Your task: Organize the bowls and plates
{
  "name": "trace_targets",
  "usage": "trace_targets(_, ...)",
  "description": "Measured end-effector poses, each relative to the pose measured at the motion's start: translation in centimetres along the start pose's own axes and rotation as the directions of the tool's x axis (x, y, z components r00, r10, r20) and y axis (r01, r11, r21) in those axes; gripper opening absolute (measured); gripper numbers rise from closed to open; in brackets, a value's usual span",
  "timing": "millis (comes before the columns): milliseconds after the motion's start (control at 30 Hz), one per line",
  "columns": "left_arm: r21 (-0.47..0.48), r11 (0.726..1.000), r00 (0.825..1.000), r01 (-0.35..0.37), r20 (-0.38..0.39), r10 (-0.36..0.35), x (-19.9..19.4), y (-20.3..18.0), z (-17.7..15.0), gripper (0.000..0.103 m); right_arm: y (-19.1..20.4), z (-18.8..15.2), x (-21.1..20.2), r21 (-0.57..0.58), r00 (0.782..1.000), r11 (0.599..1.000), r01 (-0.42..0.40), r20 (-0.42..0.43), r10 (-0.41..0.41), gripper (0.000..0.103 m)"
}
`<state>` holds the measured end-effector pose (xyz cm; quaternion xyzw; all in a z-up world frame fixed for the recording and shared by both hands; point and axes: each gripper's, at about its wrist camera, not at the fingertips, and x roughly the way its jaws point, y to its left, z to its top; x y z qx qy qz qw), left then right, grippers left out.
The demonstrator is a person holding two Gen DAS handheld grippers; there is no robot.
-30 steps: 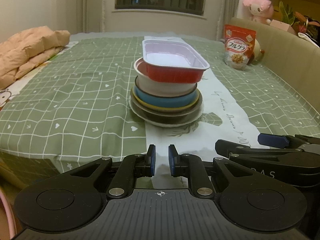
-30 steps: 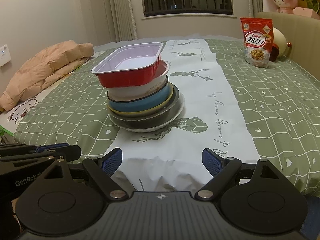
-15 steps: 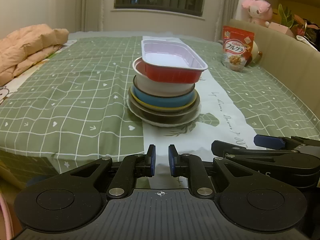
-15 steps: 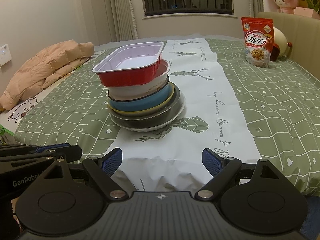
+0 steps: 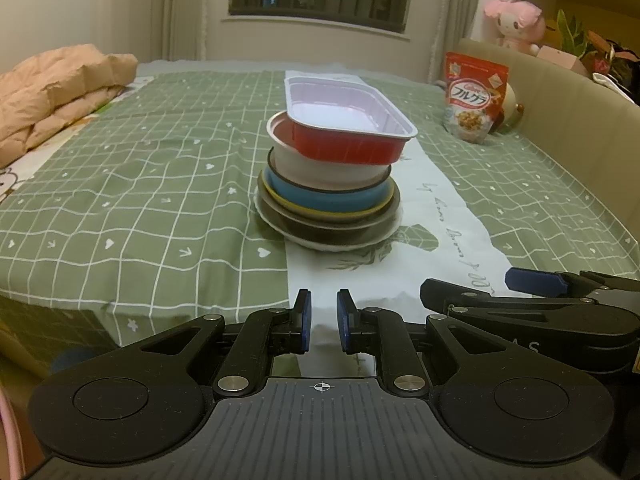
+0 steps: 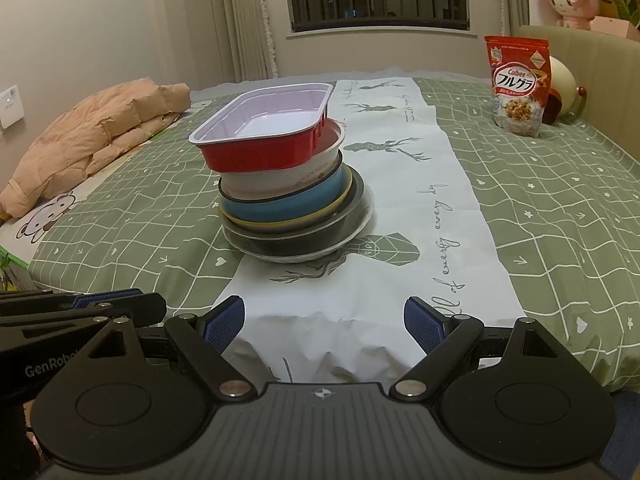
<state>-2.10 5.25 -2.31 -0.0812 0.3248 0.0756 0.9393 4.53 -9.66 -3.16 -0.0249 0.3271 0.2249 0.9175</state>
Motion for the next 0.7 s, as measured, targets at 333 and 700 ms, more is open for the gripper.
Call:
trace_targets(333,-0.003,1.000,1.000,0.001,-0.001,-0.001,0.05,0.05,-0.08,0.018,0.15,-0.08,0.12,0.000,1.000,1.000,-0.008,-0.004,0.008,0.088)
trace_targets(700,0.002,1.000,1.000,-0.005,0.008,0.005,0.15,-0.04,-0.04,0.018,-0.02,-0.05,0.13,0.006,1.000,1.000,-0.020,0.000,0.020,0.088)
